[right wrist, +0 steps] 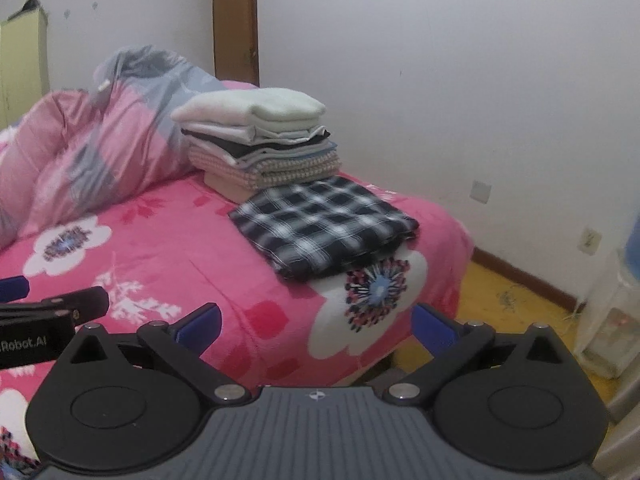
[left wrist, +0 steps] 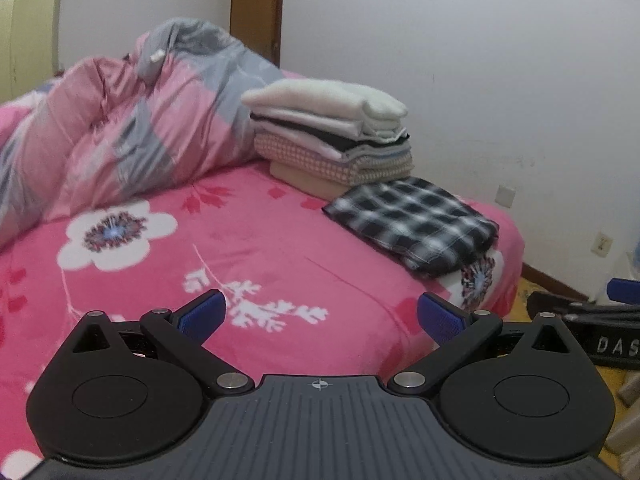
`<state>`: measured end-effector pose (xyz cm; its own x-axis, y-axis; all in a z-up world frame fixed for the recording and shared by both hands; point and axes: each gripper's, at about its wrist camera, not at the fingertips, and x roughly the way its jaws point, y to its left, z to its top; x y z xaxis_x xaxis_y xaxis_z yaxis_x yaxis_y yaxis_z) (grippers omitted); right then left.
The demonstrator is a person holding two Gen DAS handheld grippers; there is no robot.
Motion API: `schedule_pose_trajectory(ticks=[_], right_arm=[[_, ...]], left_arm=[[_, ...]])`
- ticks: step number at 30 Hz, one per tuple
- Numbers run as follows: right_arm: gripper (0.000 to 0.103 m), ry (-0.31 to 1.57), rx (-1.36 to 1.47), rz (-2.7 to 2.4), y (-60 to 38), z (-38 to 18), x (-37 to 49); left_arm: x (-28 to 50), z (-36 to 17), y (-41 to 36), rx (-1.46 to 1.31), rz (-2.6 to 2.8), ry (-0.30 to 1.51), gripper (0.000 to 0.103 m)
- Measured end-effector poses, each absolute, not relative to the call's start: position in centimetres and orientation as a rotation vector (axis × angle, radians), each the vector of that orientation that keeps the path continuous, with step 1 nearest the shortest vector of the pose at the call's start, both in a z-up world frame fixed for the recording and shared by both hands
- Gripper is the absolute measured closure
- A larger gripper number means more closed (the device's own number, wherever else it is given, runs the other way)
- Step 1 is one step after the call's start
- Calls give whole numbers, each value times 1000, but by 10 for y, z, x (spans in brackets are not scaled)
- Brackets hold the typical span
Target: Fold clothes
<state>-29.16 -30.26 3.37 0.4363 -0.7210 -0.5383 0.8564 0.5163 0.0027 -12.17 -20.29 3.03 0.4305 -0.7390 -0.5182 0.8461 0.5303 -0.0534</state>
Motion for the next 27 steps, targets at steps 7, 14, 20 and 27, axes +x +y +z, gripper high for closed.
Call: schedule_pose_trajectory(ticks=[7,14,20,27], right_arm=[[0,563,257,-1029,-303,24,-288],[0,580,263,-1052,-308,17,-285],[0,581,269,-1049,-309,16,-285],[0,588,265,-1049,-309,15,-285]], left_arm=[[-119,17,-217,252,-1011,560,0],[-119,14,-224,268,-1008,566,0],[-121,12,-224,277,-1010,562,0],[-120,12,-224,278,-1012,565,0]])
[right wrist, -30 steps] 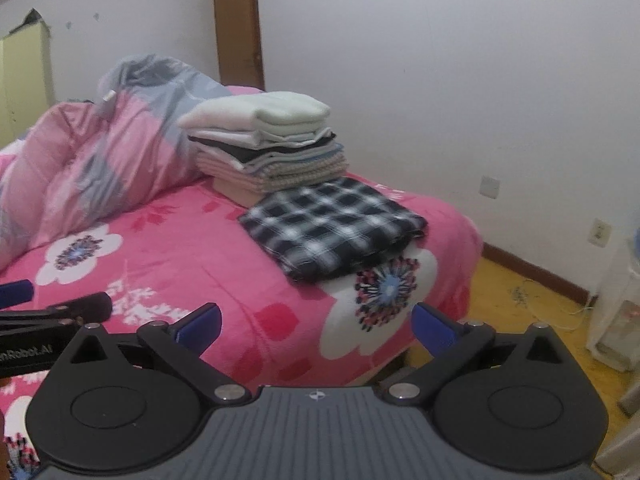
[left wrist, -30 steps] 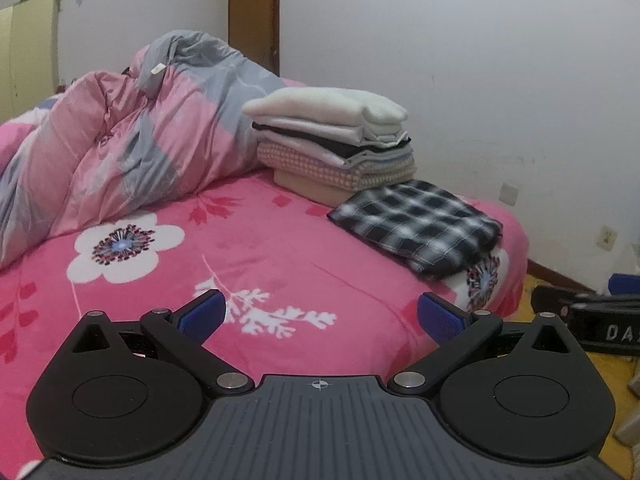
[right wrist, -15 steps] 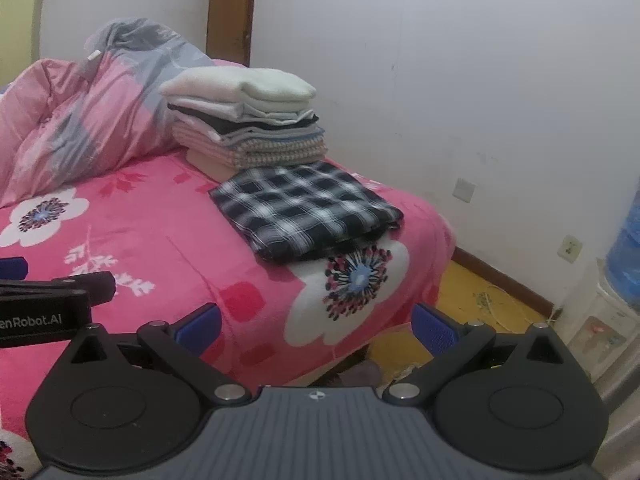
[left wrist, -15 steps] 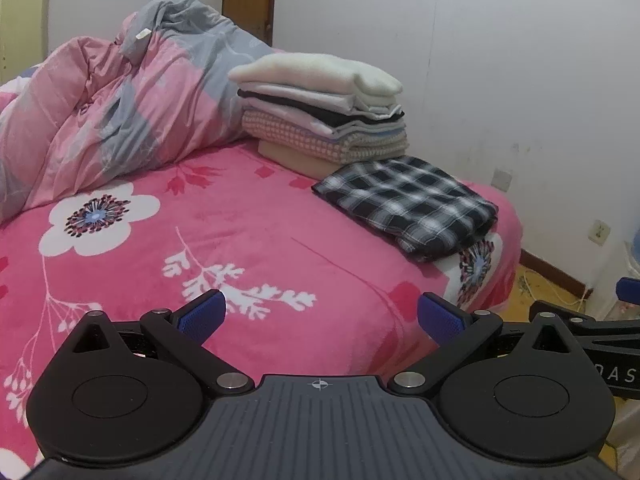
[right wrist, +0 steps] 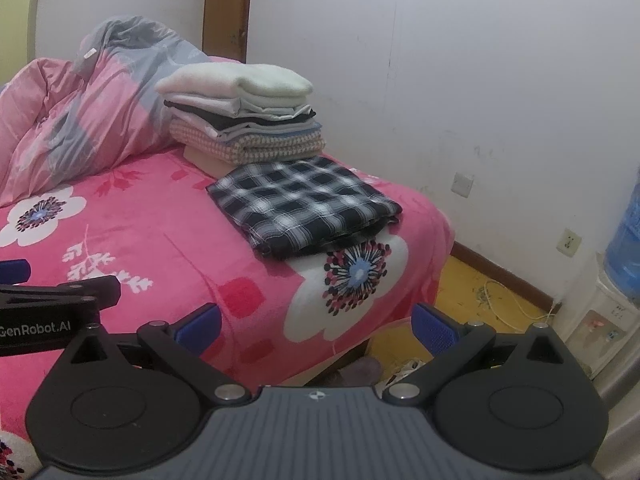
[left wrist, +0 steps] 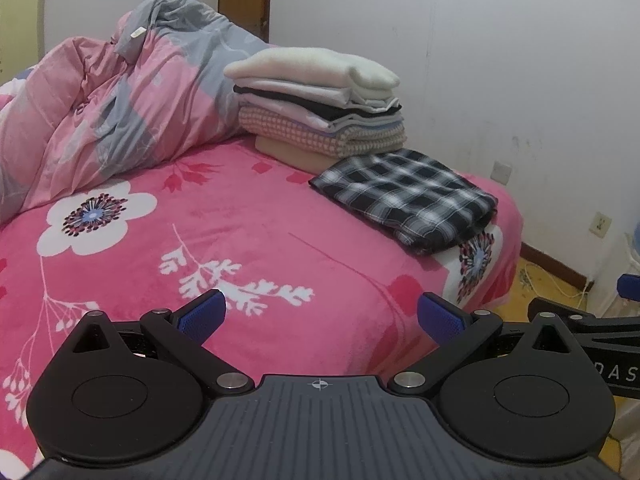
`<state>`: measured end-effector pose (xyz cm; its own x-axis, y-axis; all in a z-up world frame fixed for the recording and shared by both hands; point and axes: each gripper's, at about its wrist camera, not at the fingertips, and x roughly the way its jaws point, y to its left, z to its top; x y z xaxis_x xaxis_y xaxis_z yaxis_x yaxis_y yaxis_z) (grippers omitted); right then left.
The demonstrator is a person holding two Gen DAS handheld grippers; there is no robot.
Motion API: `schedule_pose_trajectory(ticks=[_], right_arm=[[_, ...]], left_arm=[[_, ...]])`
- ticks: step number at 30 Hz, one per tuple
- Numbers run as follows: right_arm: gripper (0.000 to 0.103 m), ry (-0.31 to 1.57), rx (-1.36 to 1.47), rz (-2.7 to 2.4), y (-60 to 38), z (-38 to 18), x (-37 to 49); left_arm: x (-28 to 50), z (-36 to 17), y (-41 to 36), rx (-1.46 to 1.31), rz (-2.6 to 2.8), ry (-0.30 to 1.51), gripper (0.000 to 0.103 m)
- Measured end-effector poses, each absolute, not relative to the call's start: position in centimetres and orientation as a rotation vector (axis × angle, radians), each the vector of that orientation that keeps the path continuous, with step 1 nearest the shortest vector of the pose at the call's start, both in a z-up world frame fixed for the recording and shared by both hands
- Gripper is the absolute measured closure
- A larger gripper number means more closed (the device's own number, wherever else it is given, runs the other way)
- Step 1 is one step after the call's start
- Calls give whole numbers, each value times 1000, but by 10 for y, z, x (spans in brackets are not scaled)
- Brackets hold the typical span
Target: Fold clothes
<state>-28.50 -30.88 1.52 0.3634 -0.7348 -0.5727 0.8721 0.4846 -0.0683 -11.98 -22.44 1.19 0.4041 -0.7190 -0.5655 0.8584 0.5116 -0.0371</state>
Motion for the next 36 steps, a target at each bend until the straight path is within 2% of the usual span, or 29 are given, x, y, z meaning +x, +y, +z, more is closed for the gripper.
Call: schedule_pose_trajectory(ticks=[36], right_arm=[[0,609,279,-1064,-311,8,-283]], left_arm=[[-114,7,-223,275,-1013,580,0]])
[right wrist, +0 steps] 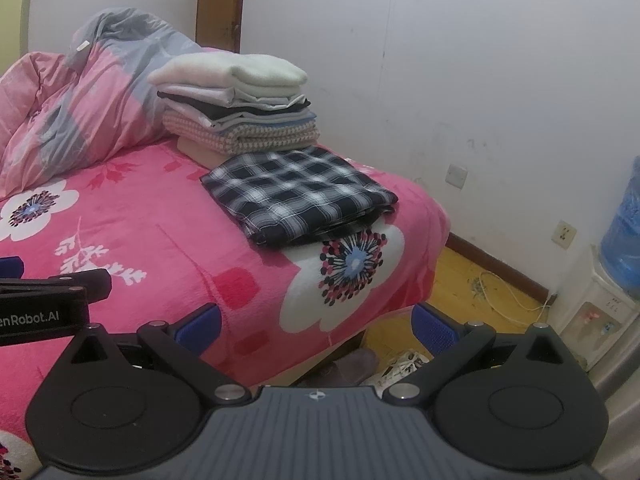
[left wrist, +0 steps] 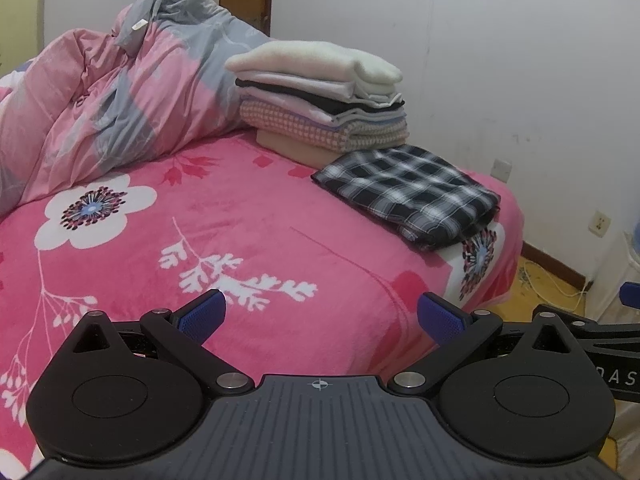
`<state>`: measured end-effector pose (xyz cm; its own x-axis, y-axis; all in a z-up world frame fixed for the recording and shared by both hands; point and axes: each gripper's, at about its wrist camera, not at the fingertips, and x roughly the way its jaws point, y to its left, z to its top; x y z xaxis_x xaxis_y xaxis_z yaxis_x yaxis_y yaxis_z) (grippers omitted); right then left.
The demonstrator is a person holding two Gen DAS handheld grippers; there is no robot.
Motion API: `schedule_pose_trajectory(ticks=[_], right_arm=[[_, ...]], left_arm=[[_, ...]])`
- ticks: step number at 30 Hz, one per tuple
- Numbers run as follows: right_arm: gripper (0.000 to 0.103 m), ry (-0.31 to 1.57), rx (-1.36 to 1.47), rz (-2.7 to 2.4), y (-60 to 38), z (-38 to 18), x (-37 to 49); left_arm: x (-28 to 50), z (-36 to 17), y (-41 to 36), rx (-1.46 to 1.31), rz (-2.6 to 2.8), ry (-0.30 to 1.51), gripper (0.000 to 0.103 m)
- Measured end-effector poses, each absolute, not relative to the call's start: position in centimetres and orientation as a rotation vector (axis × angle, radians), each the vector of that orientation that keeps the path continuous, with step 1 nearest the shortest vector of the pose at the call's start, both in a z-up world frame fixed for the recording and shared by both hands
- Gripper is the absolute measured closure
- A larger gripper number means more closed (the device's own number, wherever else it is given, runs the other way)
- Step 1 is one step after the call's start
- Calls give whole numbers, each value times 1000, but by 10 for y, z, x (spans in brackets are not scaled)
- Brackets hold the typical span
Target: Fold clothes
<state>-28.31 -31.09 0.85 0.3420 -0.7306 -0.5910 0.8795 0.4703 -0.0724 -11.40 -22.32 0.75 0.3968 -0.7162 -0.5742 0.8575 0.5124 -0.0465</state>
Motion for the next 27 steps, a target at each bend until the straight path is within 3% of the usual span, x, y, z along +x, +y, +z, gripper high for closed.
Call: schedule_pose_trajectory(ticks=[27], right_arm=[[0,627,281,-1081,-306,4,-281]], left_arm=[[-116,8,-223,309,-996,547,0]])
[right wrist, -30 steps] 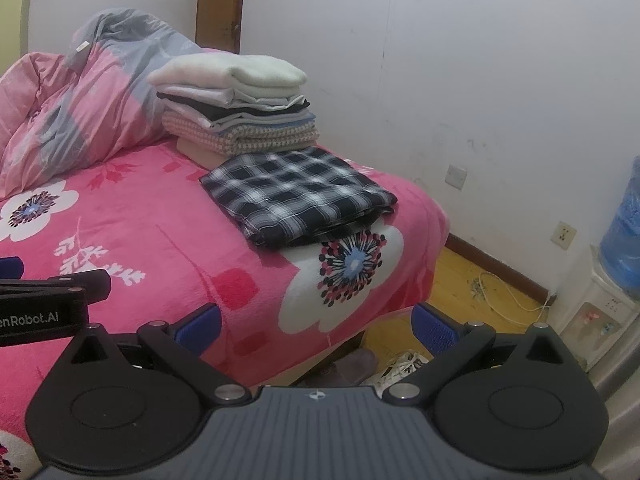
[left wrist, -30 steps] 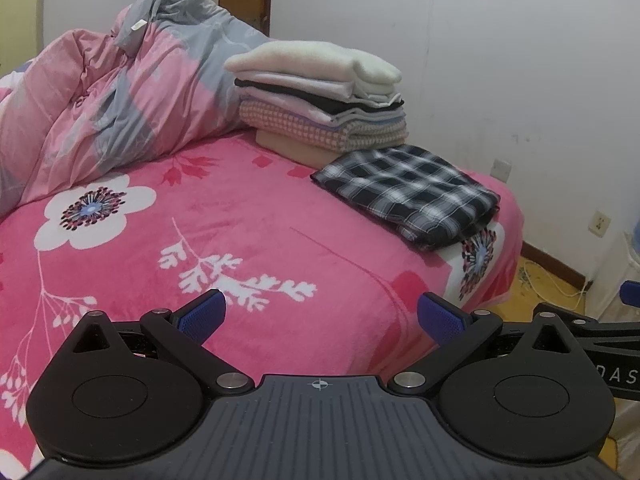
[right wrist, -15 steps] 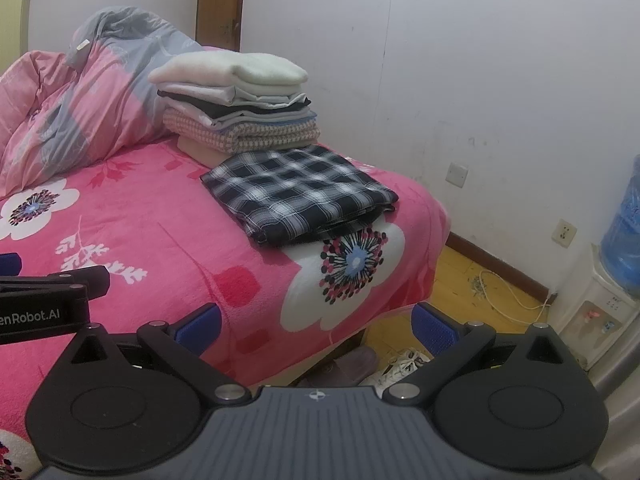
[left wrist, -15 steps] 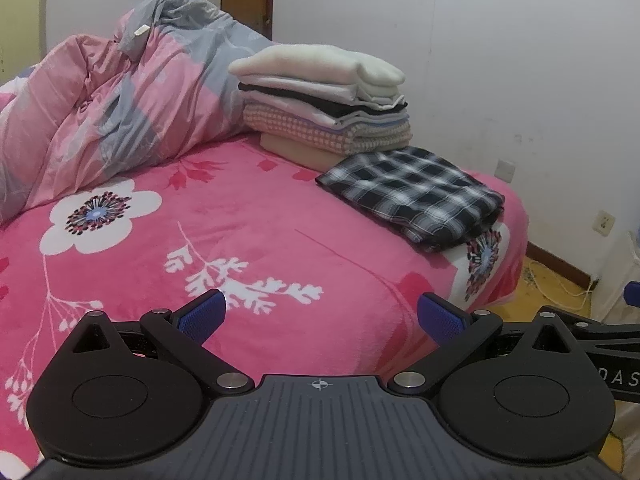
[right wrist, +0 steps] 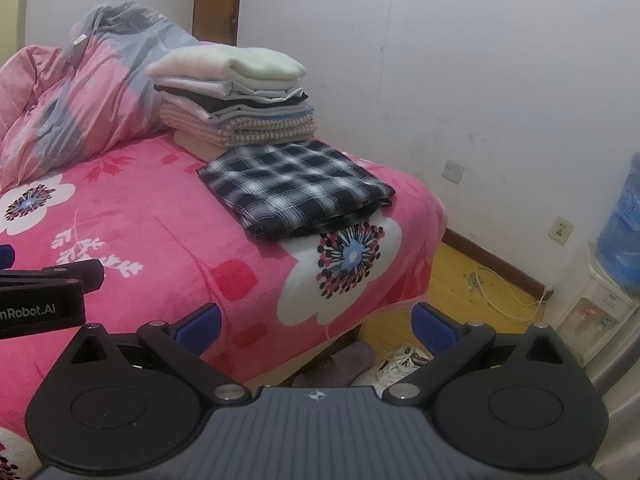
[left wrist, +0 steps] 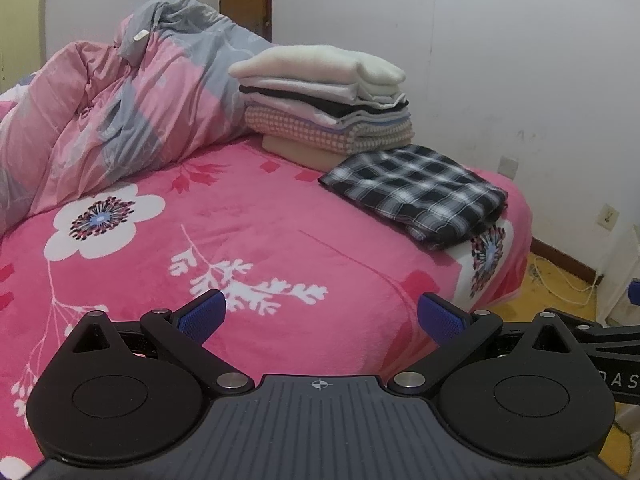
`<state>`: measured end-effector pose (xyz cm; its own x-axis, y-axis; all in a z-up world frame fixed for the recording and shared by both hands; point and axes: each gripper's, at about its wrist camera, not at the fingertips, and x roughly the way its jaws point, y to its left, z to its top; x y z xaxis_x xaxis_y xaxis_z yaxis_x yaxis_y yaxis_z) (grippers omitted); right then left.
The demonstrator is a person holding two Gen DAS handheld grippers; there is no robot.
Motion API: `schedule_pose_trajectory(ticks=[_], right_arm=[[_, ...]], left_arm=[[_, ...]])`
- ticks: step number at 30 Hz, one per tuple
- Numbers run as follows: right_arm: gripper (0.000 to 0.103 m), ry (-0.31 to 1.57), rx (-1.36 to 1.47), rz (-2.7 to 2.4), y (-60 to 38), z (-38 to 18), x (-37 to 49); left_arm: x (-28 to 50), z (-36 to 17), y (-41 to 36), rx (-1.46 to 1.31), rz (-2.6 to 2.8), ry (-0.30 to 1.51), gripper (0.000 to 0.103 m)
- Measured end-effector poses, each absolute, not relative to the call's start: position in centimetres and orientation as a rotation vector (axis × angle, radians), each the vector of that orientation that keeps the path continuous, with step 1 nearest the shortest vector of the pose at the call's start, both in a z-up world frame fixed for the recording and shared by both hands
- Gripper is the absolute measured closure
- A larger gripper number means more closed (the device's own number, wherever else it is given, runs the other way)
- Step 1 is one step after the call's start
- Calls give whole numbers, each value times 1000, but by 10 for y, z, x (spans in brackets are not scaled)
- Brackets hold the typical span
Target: Fold clothes
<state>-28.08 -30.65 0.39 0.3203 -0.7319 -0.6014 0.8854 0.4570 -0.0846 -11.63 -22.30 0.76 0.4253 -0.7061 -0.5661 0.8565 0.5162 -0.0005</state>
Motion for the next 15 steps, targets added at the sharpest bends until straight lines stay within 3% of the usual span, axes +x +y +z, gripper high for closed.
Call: schedule_pose_trajectory(ticks=[15], right_arm=[[0,628,288,-1081,-308,2,-283]], left_arm=[[-121,8,-226,322,-999,543,0]])
